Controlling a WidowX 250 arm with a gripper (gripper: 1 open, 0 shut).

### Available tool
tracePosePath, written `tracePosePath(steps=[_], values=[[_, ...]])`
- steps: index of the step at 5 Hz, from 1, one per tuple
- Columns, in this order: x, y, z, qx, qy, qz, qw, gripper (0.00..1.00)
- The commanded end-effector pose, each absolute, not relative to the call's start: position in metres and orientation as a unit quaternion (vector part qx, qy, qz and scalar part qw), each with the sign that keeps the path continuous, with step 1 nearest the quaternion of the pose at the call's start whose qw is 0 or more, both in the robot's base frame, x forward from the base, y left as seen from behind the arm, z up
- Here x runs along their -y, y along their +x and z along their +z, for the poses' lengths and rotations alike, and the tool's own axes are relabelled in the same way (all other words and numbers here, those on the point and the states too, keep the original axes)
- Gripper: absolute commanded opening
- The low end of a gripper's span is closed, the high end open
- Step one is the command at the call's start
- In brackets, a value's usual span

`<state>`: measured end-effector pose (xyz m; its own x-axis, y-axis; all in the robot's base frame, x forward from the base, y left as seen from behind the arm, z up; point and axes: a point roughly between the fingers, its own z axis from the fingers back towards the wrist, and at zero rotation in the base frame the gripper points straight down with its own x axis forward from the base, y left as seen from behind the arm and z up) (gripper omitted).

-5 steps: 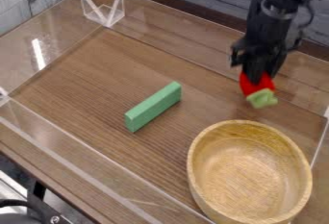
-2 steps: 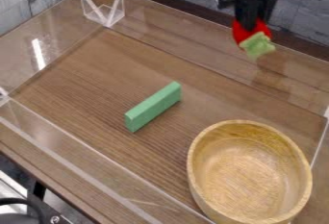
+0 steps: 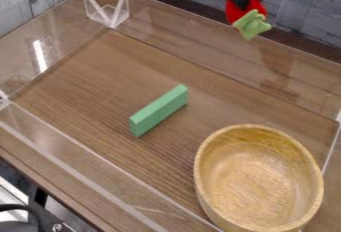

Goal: Move the red fruit to the left

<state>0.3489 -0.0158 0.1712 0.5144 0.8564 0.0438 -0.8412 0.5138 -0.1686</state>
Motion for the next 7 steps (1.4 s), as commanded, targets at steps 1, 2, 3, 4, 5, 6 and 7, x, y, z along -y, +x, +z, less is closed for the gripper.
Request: tracePosePath(steps=[1, 2, 3, 4, 5, 6, 7], values=[[0.0, 0.352, 0.2, 0.094, -0.086, 0.511, 0.85, 0.0], [-0.016, 0.35, 0.197, 0.094, -0.085, 0.536, 0.835, 0.0], [-0.018, 0.339, 0.184, 0.093, -0.082, 0.544, 0.83, 0.0], [-0.038, 0.326, 0.176, 0.096, -0.08, 0.548, 0.827, 0.0], [-0.081, 0.325, 0.177, 0.103, -0.073, 0.56, 0.819, 0.0], [-0.121, 0.325, 0.173, 0.109, -0.063, 0.572, 0.811, 0.0], [-0.144, 0.336, 0.171, 0.111, -0.053, 0.563, 0.817, 0.0]])
